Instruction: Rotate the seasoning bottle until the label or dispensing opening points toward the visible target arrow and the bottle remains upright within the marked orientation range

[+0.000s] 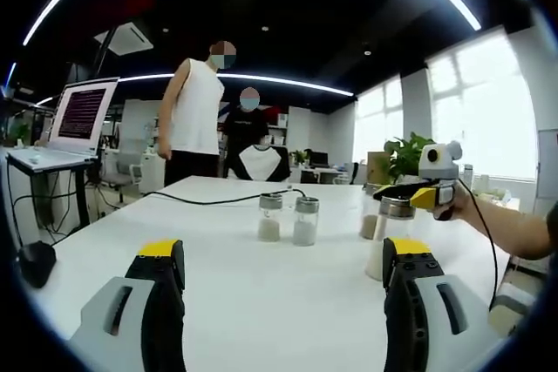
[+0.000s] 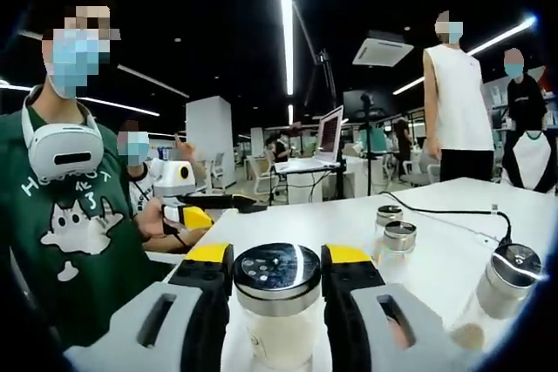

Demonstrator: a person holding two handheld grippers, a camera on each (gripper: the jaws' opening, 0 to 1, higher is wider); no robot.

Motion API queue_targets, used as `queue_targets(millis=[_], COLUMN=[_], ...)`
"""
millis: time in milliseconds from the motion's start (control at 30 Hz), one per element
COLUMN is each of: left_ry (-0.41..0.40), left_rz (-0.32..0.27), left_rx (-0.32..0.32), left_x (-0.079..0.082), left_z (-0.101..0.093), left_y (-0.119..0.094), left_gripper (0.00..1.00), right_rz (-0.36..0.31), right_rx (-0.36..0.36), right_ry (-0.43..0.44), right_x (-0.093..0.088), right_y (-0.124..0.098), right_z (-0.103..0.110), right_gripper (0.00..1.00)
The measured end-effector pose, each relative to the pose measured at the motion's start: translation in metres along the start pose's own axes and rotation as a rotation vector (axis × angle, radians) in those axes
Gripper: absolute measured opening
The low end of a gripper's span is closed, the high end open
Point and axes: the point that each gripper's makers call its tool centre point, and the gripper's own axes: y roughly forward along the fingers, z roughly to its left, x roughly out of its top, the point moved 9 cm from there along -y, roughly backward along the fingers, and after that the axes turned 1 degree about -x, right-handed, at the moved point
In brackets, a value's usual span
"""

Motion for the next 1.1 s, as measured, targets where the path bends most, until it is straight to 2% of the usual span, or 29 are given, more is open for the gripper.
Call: queue_targets(millis=[267, 700, 1100], left_ry=[-0.001, -0.002, 0.001], left_rz=[0.001, 0.003, -0.005], left_rx=[0.003, -0.002, -0.002], left_x=[0.0003, 0.0000, 0.0027], left_z=[0.0003, -0.0026, -0.0027], left_y=[0.0001, 0.0010, -0.0002], left_gripper=[0.99, 0.99, 0.99], right_rz=[-0.003, 0.014, 0.022], right_rx=[0.001, -0.049, -0.166], right_ry=[-0.007, -0.017, -0.009], right_x=[-0.0001, 0.0009, 0.0006], right_y=[-0.0016, -0.0031, -0.0005], right_z=[-0.0009, 0.0011, 0.0079], right_gripper=[0.38, 0.38, 0.38])
